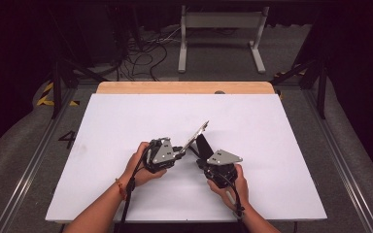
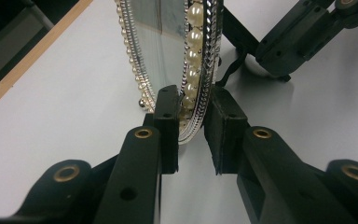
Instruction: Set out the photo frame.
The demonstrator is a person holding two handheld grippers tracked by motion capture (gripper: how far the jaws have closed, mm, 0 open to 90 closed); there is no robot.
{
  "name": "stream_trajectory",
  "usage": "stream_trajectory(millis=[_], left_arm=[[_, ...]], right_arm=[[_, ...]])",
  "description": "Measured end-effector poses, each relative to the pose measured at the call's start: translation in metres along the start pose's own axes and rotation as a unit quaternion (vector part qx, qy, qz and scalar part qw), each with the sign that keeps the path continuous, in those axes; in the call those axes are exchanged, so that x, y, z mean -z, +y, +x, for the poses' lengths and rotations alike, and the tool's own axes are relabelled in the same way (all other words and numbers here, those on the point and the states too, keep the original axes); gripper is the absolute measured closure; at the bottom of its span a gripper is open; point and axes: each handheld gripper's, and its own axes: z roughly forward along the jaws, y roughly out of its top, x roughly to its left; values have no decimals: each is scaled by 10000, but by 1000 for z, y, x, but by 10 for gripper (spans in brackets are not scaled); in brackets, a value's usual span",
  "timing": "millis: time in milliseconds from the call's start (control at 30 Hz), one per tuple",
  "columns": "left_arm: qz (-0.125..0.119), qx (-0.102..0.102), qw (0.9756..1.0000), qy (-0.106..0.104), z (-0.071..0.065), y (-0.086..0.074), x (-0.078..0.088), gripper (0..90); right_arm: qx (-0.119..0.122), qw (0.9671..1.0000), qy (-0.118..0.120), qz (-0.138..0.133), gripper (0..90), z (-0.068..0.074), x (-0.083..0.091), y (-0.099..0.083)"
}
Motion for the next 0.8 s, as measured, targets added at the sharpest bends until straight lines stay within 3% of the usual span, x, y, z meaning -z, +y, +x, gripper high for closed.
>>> stream_trajectory(millis=[133, 533, 800], left_arm=[[-47, 90, 9999, -53, 2, -2, -2, 761], [79, -217, 9997, 111, -1, 1, 0, 792], [134, -257, 9995, 86, -4, 2, 1, 791]], right_arm=[[44, 10000, 28, 30, 892, 1, -1, 0], [137, 9998, -38, 131, 900, 4, -7, -4], [68, 9998, -9, 178, 900, 3, -8, -5]])
